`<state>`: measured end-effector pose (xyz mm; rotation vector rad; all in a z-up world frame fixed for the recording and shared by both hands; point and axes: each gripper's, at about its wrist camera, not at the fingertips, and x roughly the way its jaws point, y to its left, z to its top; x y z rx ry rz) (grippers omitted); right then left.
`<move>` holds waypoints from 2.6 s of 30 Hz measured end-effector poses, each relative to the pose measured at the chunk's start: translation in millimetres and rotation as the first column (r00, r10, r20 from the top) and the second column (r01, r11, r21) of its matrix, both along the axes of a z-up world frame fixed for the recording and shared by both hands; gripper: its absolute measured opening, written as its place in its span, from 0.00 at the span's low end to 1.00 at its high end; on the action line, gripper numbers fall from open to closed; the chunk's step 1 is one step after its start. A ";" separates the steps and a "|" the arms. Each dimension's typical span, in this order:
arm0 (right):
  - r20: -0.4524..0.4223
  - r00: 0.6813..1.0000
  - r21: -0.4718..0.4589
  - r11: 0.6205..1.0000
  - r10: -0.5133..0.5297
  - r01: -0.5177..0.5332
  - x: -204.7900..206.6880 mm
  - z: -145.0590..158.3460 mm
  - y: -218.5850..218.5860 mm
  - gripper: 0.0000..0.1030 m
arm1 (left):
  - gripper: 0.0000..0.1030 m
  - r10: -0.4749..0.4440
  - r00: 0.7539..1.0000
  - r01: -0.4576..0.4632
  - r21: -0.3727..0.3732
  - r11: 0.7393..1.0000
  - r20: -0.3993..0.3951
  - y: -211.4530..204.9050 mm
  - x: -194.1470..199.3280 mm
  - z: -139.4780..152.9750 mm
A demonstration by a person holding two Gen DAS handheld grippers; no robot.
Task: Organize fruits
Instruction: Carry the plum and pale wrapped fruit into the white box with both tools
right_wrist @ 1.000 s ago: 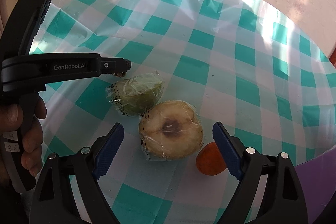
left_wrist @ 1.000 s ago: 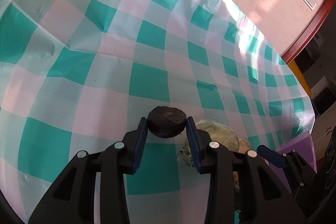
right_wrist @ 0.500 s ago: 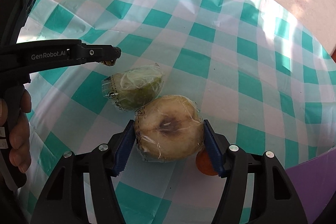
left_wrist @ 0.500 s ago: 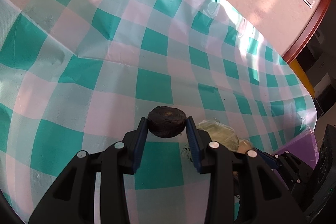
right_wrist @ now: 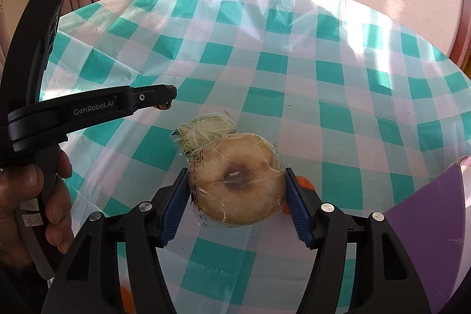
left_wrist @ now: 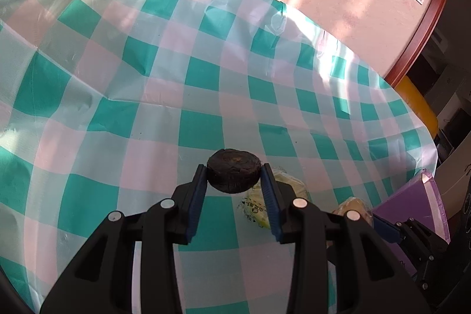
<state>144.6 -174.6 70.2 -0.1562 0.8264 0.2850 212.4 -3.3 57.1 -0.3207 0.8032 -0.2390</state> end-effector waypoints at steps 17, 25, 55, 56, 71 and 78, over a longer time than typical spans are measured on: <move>0.104 0.995 0.071 0.997 -0.002 -0.005 -45.2 60.3 -22.5 0.60 | 0.36 -0.053 0.996 0.050 0.040 0.998 0.075 -23.6 -27.2 41.3; 0.130 0.990 0.107 0.994 -0.050 0.036 -59.2 74.9 -55.3 0.59 | 0.36 -0.109 0.989 0.102 0.073 0.992 0.101 -51.9 -38.7 56.1; 0.129 0.920 0.225 0.915 -0.370 0.336 -78.8 81.6 -239.6 0.60 | 0.36 -0.476 0.868 0.442 0.223 0.869 0.137 -231.7 -94.8 81.3; 0.123 0.917 0.222 0.911 -0.380 0.347 -78.2 79.6 -244.9 0.60 | 0.36 -0.491 0.860 0.454 0.230 0.860 0.138 -238.4 -97.5 81.6; -0.040 0.882 0.178 0.865 -0.469 0.468 -57.9 38.3 -300.8 0.60 | 0.36 -0.683 0.731 0.607 0.442 0.660 0.015 -327.4 -120.0 66.1; -0.157 0.877 0.198 0.856 -0.454 0.478 -45.3 15.2 -311.4 0.60 | 0.36 -0.722 0.679 0.649 0.570 0.504 -0.134 -357.6 -117.9 47.3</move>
